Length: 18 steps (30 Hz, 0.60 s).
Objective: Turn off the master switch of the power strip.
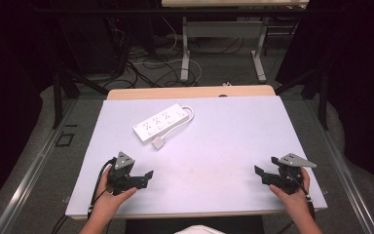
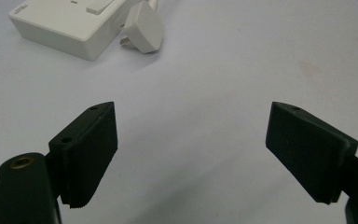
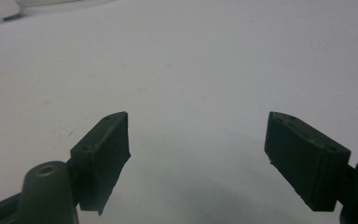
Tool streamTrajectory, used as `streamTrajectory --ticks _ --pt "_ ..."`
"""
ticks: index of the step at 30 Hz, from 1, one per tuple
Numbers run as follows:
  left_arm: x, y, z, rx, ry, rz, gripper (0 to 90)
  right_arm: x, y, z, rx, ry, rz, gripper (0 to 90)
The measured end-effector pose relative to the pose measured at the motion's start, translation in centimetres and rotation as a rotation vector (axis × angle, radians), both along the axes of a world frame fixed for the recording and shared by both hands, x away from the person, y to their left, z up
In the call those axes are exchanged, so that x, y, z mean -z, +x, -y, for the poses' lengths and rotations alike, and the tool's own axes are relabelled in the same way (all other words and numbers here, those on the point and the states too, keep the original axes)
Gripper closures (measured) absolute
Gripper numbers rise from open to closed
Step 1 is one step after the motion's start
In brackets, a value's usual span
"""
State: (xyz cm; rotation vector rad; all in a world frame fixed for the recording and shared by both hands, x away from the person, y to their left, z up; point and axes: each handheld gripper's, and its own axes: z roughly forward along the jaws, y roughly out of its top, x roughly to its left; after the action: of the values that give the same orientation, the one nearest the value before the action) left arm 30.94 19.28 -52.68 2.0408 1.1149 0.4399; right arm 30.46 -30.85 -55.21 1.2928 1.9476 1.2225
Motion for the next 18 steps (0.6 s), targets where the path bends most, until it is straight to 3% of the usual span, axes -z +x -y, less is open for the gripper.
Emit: streamTrajectory --ticks 1,2,3,18 --pt "-0.1 0.1 0.0 0.012 0.003 -0.005 17.2 -0.4 -0.3 0.3 -0.016 -0.029 -0.058 21.7" --pt "-0.1 0.2 0.2 0.009 -0.011 -0.001 18.9 -0.2 -0.1 0.1 -0.008 -0.010 -0.024 21.7" --pt "-0.2 0.3 0.2 0.015 -0.014 -0.003 20.2 -0.2 -0.1 0.2 -0.010 -0.012 -0.021 21.7" --pt "-1.9 2.1 1.5 0.016 -0.019 0.009 23.8 -0.2 -0.2 0.2 -0.008 -0.006 -0.021 21.7"
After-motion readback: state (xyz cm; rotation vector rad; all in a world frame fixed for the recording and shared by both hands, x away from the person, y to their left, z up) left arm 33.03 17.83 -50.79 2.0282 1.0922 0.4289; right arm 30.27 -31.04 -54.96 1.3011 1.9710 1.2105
